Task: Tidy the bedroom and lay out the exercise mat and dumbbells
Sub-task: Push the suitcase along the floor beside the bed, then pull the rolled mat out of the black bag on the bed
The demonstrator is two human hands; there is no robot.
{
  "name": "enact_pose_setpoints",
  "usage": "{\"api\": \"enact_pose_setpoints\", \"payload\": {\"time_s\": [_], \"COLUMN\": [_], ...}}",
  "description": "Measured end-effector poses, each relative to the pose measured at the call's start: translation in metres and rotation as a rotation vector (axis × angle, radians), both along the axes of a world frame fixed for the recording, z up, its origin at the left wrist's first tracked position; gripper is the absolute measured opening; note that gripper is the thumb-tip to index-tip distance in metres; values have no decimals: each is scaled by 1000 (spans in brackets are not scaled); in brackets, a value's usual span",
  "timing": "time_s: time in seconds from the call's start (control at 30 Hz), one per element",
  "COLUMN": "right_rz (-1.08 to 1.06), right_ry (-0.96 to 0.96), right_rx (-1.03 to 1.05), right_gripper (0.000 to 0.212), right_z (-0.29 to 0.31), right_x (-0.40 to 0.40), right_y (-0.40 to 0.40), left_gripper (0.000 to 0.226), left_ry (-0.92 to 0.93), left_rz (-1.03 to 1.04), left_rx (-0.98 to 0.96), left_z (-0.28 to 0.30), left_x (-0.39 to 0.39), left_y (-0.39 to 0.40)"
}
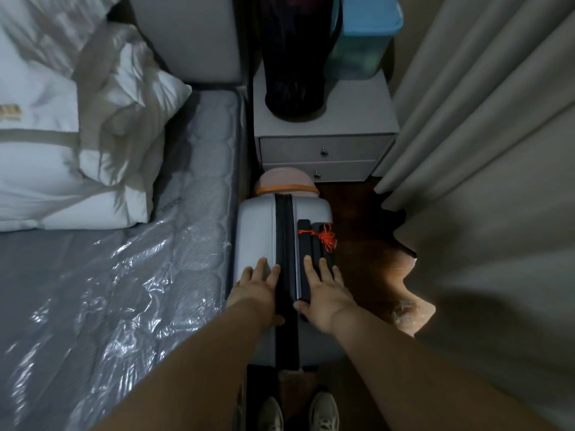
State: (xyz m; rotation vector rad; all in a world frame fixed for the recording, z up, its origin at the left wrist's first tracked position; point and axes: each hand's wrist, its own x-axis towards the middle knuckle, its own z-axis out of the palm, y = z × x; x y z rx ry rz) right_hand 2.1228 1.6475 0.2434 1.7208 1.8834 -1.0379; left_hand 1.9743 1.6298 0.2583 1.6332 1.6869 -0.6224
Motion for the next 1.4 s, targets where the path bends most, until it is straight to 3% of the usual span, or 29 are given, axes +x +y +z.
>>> {"api": "enact_pose_setpoints", "payload": {"time_s": [0.17,0.33,0.43,0.67,0.83,1.07,1.4], "right_rz": [11,57,114,239,249,270,454], "right_ry": [-15,27,58,-15,9,-19,14], "right_rx": [-12,54,102,198,219,203,272], "right_gripper": [72,60,44,45,44,41,49], "right_z": [59,153,207,289,316,325,322], "right_x": [11,30,42,89,158,243,172], "right_y": [6,16,31,80,126,203,302], "left_gripper": [90,57,51,46,58,50,55], "left_ry": [-29,-55,-33,59,48,29,63], "left_rz": [63,-5,-49,-59,-1,21,300], "left_rx": [-43,38,156,261,274,292,383], "left_z": [50,135,187,265,283,295,298], "left_x": [0,5,12,49,110,197,125], "left_y": [-2,5,18,66,109,158,228]}}
